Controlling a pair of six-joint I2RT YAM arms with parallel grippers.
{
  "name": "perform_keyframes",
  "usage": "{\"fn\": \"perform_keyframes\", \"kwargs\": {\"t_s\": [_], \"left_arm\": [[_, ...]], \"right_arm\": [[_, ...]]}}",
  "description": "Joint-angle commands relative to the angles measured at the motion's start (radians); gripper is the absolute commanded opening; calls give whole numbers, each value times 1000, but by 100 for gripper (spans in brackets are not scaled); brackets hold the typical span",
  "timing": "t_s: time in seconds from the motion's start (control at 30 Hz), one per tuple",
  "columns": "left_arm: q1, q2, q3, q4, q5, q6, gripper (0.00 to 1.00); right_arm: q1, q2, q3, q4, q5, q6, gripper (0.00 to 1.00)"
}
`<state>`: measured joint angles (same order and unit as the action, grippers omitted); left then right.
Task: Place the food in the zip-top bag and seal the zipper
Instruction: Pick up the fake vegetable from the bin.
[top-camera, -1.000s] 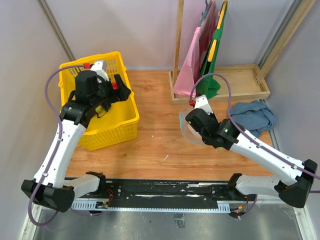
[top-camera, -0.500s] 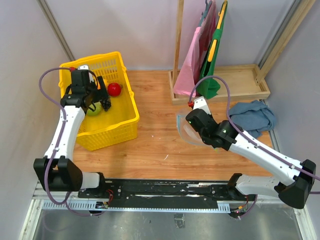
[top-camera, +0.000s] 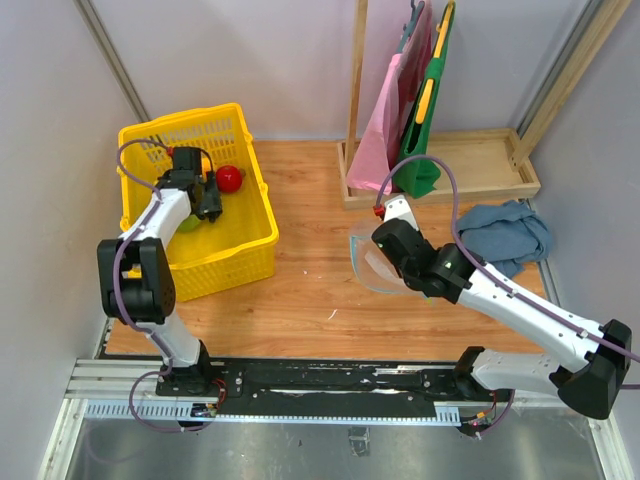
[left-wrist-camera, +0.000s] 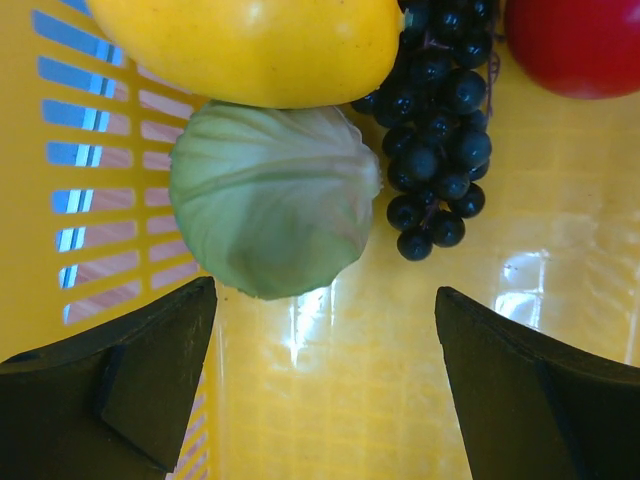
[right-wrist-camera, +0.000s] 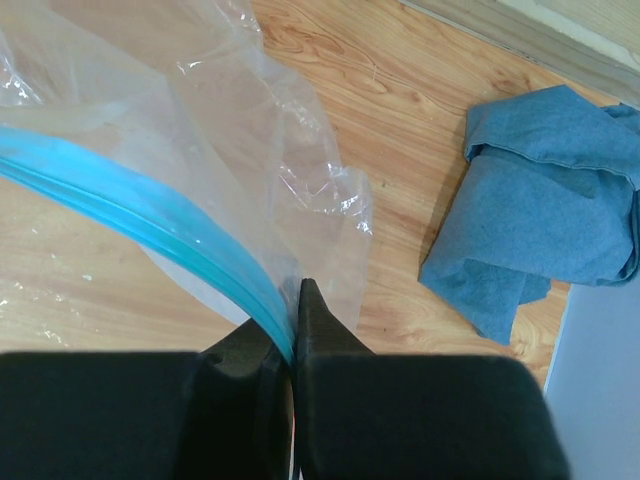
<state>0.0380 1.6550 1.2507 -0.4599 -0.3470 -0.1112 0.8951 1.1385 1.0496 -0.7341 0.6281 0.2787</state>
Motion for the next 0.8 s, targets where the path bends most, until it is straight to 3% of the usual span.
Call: {"fn": "perform_keyframes", "kwargs": {"t_s": [0.0, 0.2, 0.33, 0.6, 0.77], "left_arm": [[9, 70, 23, 93, -49, 38, 93], [29, 180, 45, 88, -45, 41, 88], [31, 224, 49, 82, -46, 47, 77], [31, 152, 39, 70, 2, 43, 46], [31, 61, 1, 83, 76, 15, 19]], "right_arm": [[-18, -19, -18, 24, -8, -16, 1], [-24, -22, -27, 33, -12, -21, 1], [-26, -22, -30, 36, -20, -23, 1], [-27, -37, -28, 36, -25, -21, 1], [-27, -41, -18, 33, -24, -25, 1]]}}
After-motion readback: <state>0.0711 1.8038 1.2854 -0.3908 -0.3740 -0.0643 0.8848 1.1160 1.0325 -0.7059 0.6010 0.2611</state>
